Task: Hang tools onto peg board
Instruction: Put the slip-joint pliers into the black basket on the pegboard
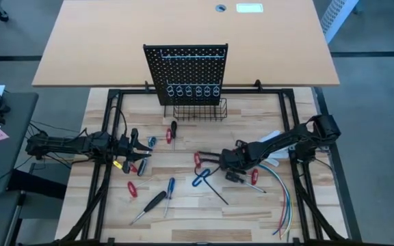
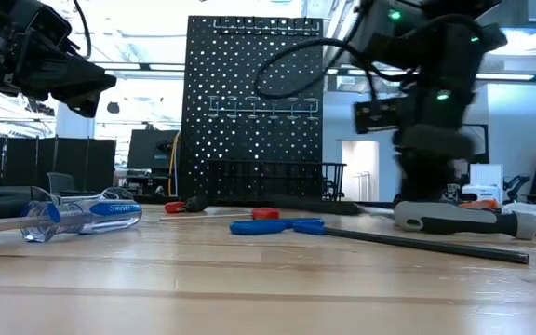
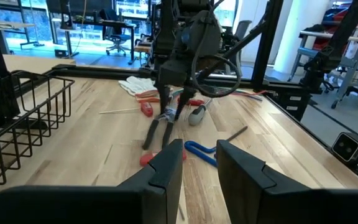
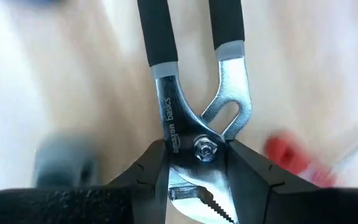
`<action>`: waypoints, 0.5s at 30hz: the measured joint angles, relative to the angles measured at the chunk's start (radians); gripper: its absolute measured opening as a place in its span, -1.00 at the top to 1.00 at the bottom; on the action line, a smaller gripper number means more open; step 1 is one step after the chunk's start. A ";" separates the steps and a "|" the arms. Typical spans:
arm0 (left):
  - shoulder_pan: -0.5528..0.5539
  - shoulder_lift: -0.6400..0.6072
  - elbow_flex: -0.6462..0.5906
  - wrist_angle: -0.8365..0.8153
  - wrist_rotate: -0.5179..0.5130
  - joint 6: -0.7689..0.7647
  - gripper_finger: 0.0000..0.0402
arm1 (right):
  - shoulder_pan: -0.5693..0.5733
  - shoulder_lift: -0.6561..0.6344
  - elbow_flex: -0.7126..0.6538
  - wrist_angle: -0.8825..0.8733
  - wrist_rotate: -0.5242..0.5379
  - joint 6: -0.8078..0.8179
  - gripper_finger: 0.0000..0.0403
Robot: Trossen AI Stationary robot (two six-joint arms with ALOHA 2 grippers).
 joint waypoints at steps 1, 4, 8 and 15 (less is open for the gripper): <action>0.000 0.000 0.000 0.000 0.000 0.000 0.54 | -0.005 0.001 0.007 0.017 0.022 -0.004 0.38; 0.000 0.000 0.000 0.001 0.000 0.003 0.54 | -0.024 -0.003 0.018 0.057 0.053 -0.021 0.38; 0.000 0.000 0.000 0.001 0.000 0.003 0.54 | -0.059 -0.002 0.052 0.073 0.048 -0.074 0.38; 0.000 0.000 0.000 0.000 0.000 0.003 0.54 | -0.137 -0.004 0.196 0.060 0.120 -0.230 0.38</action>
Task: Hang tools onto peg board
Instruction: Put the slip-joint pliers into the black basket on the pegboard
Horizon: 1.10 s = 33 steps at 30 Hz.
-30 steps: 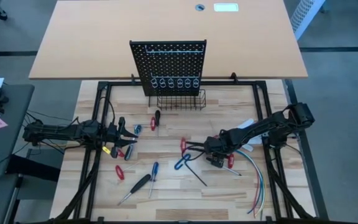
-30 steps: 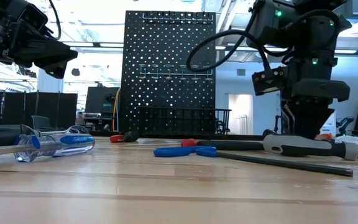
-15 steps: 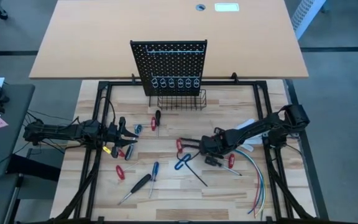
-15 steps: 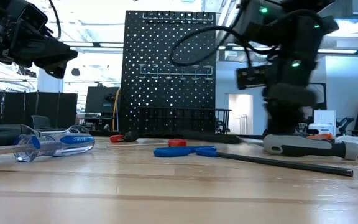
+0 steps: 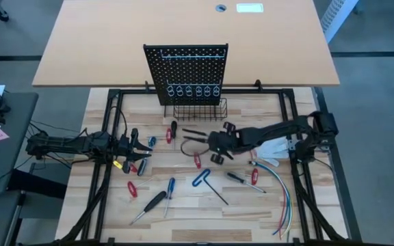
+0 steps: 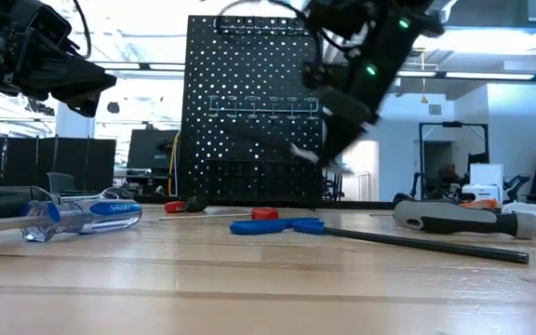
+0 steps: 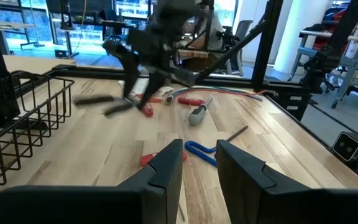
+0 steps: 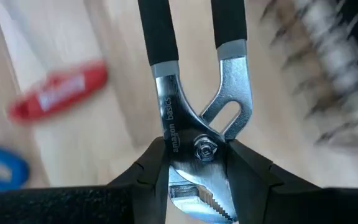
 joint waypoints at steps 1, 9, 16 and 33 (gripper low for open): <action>0.000 0.000 0.000 0.000 0.000 0.000 0.54 | -0.016 0.000 0.023 0.000 -0.001 -0.028 0.38; 0.000 0.000 0.000 0.000 0.000 0.000 0.54 | -0.154 -0.001 0.153 -0.007 -0.004 -0.224 0.38; 0.000 0.000 0.000 0.000 0.000 0.000 0.54 | -0.253 0.006 0.166 -0.017 -0.062 -0.299 0.36; 0.000 0.000 0.000 -0.001 -0.001 0.001 0.54 | -0.309 0.091 0.162 0.021 -0.062 -0.416 0.28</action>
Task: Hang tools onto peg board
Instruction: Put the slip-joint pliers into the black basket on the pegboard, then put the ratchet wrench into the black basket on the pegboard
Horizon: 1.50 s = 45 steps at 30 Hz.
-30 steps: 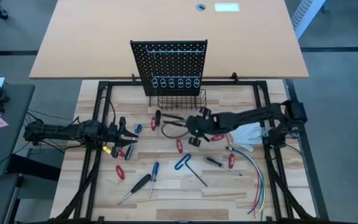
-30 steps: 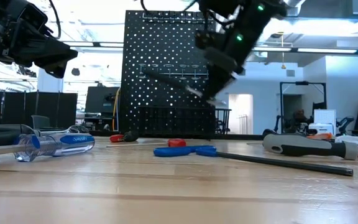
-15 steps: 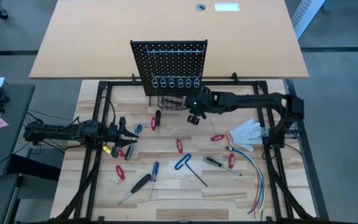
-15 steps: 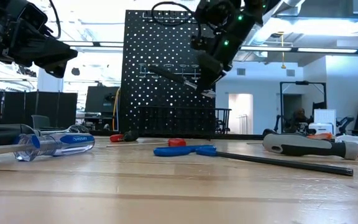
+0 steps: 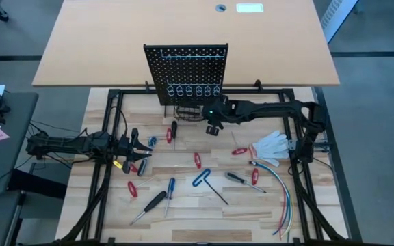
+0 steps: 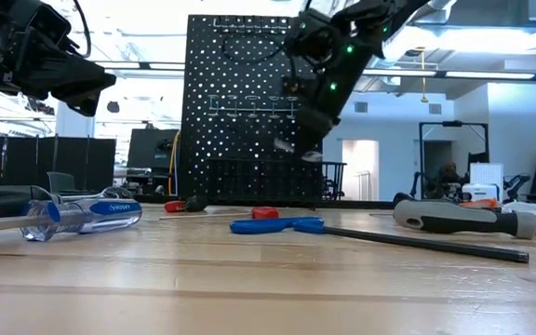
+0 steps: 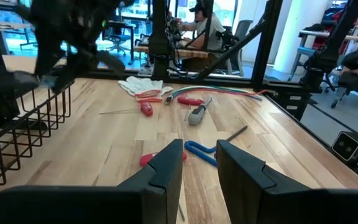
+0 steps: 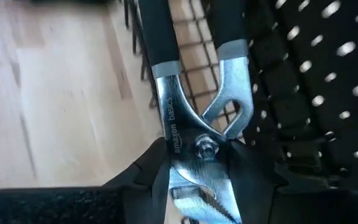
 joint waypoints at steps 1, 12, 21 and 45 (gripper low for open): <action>0.000 0.000 0.000 -0.001 0.000 0.000 0.54 | -0.001 0.010 0.000 0.005 0.000 -0.012 0.26; 0.000 0.000 0.000 -0.001 0.000 0.007 0.54 | -0.008 0.017 0.003 0.050 0.031 -0.046 -0.11; 0.000 0.000 0.000 -0.001 0.000 0.008 0.54 | 0.034 0.016 0.103 0.011 0.061 -0.081 -0.11; -0.031 0.025 0.148 -0.369 -0.292 -0.180 0.60 | 0.484 0.284 0.148 0.461 -0.049 0.000 -0.03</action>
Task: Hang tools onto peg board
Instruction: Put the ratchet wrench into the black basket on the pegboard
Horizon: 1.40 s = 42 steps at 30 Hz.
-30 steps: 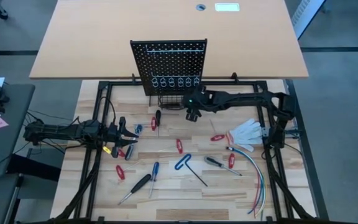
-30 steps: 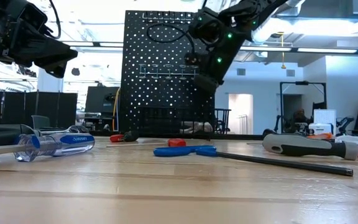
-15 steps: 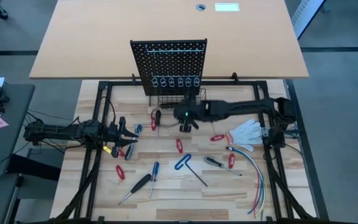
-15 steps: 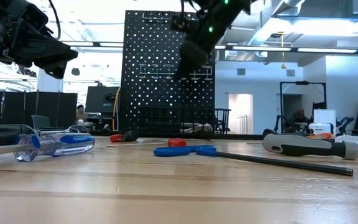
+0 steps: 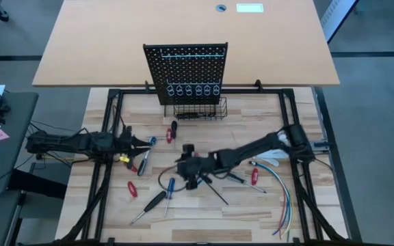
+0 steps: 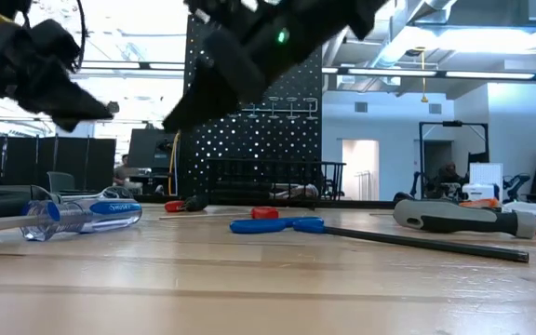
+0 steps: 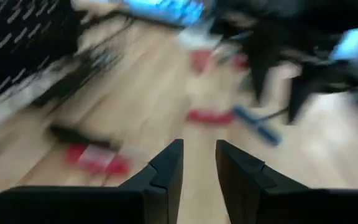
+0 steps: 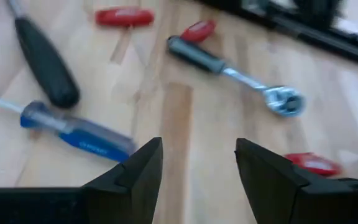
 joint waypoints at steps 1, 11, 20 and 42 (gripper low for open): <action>-0.006 0.012 0.027 -0.040 -0.035 -0.033 0.64 | 0.006 0.016 0.000 0.006 0.000 0.005 -0.03; -0.083 0.349 0.143 -0.110 -0.137 -0.297 0.98 | -0.017 0.051 0.000 0.011 0.001 -0.064 -0.03; -0.119 0.766 0.309 -0.272 -0.195 -0.495 1.00 | -0.019 0.052 0.000 -0.043 -0.005 -0.091 -0.03; -0.126 1.031 0.259 0.028 -0.048 -0.410 0.11 | 0.027 0.052 0.000 -0.063 -0.003 -0.019 -0.03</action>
